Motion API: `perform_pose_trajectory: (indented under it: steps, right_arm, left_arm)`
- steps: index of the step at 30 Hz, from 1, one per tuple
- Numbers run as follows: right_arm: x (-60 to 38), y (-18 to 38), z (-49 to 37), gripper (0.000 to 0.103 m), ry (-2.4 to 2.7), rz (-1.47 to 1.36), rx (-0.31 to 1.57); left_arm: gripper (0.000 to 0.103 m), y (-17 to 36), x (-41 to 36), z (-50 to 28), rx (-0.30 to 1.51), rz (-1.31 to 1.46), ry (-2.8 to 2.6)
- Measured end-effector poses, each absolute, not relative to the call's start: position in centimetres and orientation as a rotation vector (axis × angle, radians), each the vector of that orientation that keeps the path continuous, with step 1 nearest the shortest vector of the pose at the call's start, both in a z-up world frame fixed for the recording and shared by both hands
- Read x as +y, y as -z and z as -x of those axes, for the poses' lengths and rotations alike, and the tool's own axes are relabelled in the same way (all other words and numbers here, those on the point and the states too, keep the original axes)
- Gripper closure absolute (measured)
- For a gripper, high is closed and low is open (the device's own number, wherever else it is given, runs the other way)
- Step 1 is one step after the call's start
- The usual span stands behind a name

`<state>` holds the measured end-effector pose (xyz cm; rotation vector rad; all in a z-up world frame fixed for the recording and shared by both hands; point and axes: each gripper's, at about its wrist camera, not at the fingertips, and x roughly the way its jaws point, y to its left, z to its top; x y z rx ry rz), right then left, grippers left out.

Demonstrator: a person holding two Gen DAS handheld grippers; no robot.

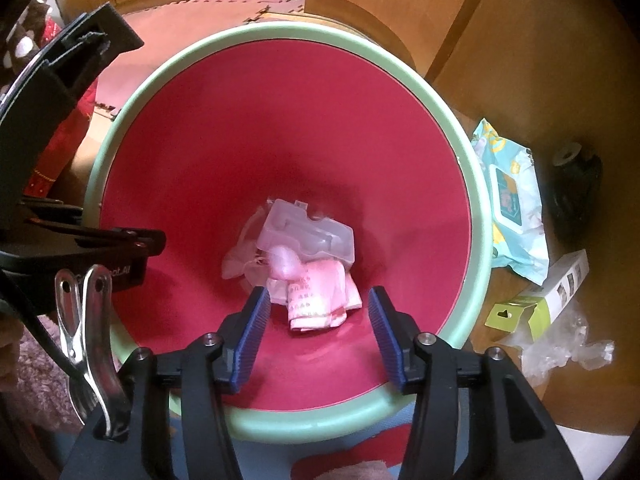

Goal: Collect trash
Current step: 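Open the right tool to drop the pink tape roll into the bucket, then move the right tool back to the shelf toward the blue plastic stick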

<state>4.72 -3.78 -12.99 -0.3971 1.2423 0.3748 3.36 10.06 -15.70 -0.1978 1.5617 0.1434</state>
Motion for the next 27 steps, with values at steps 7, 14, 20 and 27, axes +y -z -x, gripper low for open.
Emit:
perform_pose_trajectory:
  steps: [7,14,20,27]
  right_arm:
    - [-3.9,12.0,-4.7,0.049,-0.375,0.385,1.228]
    - [-3.7,9.7,-4.2,0.049,-0.409,0.390,1.181]
    - [-3.6,7.0,-3.7,0.049,-0.432,0.397,1.128]
    - [-4.3,3.1,-3.4,0.049,-0.442,0.324,1.057]
  left_arm:
    - [0.068,15.7,10.1,-3.4,1.562,0.197,-0.143]
    - [0.068,15.6,10.0,-3.3,1.562,0.196,-0.143]
    - [0.068,15.7,10.2,-3.4,1.563,0.198,-0.142]
    - [0.068,15.6,10.2,-3.4,1.563,0.198,-0.142]
